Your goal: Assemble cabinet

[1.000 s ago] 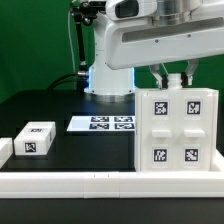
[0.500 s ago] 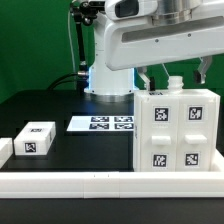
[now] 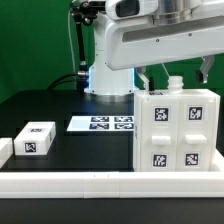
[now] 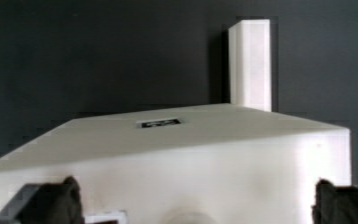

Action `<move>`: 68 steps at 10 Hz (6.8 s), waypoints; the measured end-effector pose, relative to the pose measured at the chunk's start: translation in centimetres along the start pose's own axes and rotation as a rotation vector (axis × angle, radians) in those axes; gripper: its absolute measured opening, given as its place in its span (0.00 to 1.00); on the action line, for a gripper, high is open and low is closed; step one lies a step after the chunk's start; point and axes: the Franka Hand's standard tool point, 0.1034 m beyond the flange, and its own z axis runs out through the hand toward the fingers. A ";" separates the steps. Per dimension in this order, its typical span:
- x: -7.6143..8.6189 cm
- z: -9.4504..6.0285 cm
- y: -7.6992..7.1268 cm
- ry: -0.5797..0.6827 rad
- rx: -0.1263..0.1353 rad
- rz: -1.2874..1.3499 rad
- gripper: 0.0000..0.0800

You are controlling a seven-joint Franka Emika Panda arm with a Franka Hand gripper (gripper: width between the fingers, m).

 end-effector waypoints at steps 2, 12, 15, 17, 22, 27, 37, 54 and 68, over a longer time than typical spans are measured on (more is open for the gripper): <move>-0.2 -0.1 0.1 -0.006 -0.003 -0.002 0.81; -6.7 -0.9 5.9 0.013 -0.051 -0.100 0.81; -7.7 0.4 10.4 0.046 -0.019 -0.012 0.81; -8.2 1.7 15.7 0.095 -0.041 -0.110 0.81; -8.3 2.3 17.4 0.093 -0.044 -0.139 0.81; -8.2 5.8 21.5 0.094 -0.088 -0.150 0.81; -9.6 7.2 26.3 0.135 -0.134 -0.027 0.81; -10.0 10.5 27.3 0.104 -0.141 -0.114 0.81; -9.3 5.1 23.8 0.078 -0.104 -0.124 0.69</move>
Offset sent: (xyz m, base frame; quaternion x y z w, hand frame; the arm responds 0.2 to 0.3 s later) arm -0.0475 -0.0353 0.0397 -0.0059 -0.0349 -0.0135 0.9993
